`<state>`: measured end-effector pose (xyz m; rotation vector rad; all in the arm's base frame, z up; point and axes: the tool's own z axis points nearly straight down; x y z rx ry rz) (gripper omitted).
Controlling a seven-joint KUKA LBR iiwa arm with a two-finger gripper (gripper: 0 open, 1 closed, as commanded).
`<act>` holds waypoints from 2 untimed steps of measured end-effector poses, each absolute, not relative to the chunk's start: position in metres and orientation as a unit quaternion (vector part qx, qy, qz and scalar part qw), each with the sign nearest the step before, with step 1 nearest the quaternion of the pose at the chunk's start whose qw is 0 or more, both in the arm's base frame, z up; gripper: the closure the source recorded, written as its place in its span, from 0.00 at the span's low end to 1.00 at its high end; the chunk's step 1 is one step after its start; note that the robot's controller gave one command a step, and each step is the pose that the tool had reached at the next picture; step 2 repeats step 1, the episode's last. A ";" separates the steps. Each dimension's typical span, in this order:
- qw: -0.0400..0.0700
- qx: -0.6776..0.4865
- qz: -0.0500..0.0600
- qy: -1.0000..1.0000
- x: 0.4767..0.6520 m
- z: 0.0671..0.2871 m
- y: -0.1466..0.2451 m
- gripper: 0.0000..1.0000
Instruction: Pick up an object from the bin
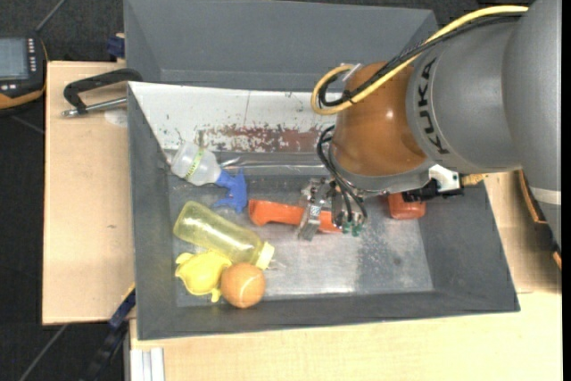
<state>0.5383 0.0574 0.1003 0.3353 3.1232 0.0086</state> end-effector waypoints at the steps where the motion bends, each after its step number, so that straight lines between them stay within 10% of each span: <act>1: 0.001 0.107 0.003 0.994 0.538 0.120 0.058 1.00; 2: 0.001 0.107 0.003 0.994 0.538 0.120 0.058 1.00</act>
Offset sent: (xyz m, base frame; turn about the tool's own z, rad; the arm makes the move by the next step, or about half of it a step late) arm 0.0000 -0.0001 0.0597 0.0000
